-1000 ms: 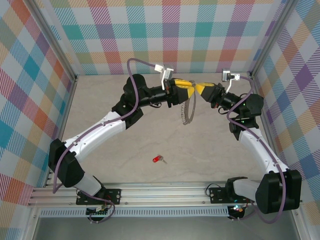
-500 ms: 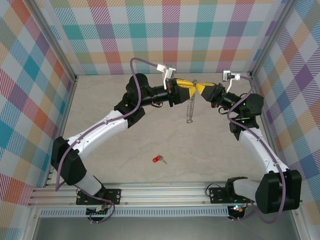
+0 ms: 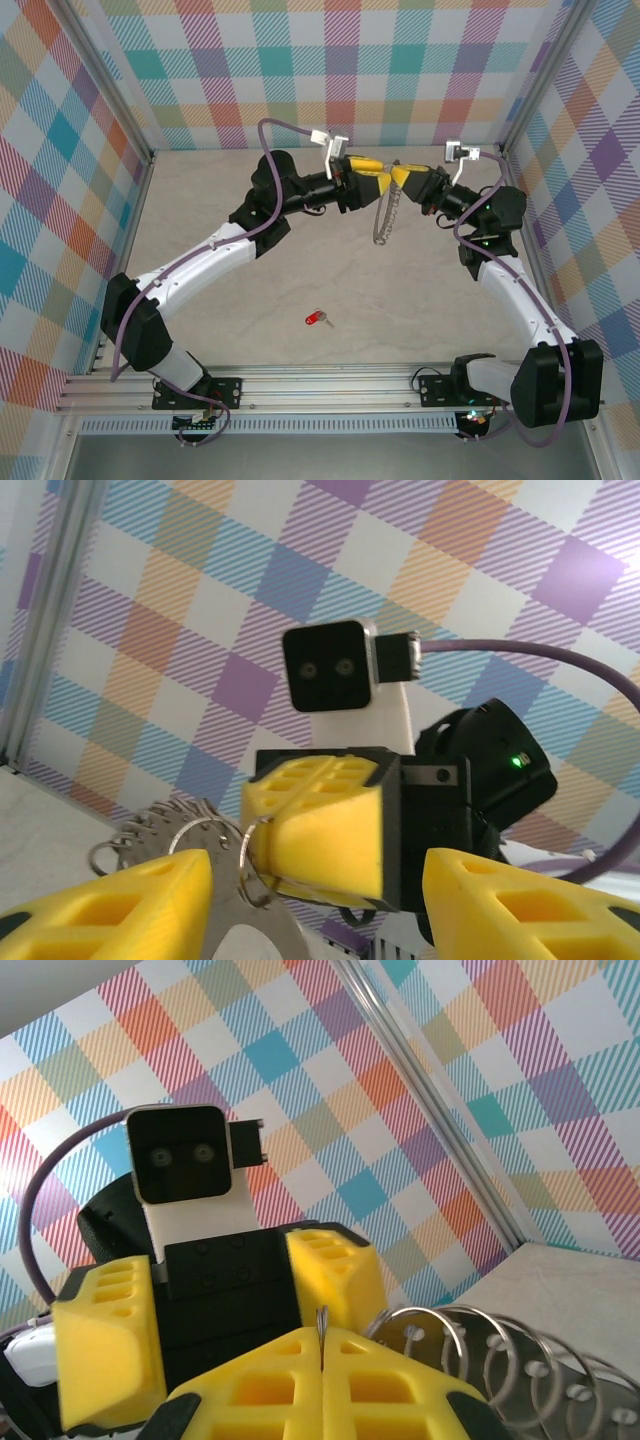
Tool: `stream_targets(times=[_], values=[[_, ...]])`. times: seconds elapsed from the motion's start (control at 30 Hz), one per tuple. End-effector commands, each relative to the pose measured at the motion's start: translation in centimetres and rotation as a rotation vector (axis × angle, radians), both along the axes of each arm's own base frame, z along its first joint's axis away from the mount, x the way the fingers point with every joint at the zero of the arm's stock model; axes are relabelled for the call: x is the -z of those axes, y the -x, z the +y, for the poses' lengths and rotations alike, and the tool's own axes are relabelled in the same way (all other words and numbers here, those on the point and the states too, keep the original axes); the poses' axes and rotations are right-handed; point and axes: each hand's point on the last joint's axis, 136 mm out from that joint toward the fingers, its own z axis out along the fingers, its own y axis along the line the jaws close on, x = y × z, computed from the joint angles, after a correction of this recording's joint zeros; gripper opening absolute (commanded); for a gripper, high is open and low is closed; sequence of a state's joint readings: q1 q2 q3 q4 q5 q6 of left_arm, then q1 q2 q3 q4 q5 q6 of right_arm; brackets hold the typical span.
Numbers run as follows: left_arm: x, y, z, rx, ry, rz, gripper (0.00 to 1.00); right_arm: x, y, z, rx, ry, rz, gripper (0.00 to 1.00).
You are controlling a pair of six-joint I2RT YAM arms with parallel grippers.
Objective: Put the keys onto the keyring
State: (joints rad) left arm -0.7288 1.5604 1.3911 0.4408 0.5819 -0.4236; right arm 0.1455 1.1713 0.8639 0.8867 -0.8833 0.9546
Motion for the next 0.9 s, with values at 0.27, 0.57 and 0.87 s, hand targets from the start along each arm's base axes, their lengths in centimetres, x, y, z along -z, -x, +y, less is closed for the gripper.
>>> stream_targets(times=[0.27,0.57,0.87], values=[[-1.5,0.0,0.7,-0.003,0.048,-0.02,0.55,-1.9,1.7,0.0,-0.01,-0.007,-0.107,0.0],[-1.3,0.1,-0.2,0.056,0.046,-0.006,0.41,-2.0,1.7,0.0,-0.01,-0.007,-0.107,0.0],[-1.1,0.0,-0.5,0.06,0.048,0.0,0.32,-1.9,1.6,0.0,-0.01,-0.005,-0.108,0.0]])
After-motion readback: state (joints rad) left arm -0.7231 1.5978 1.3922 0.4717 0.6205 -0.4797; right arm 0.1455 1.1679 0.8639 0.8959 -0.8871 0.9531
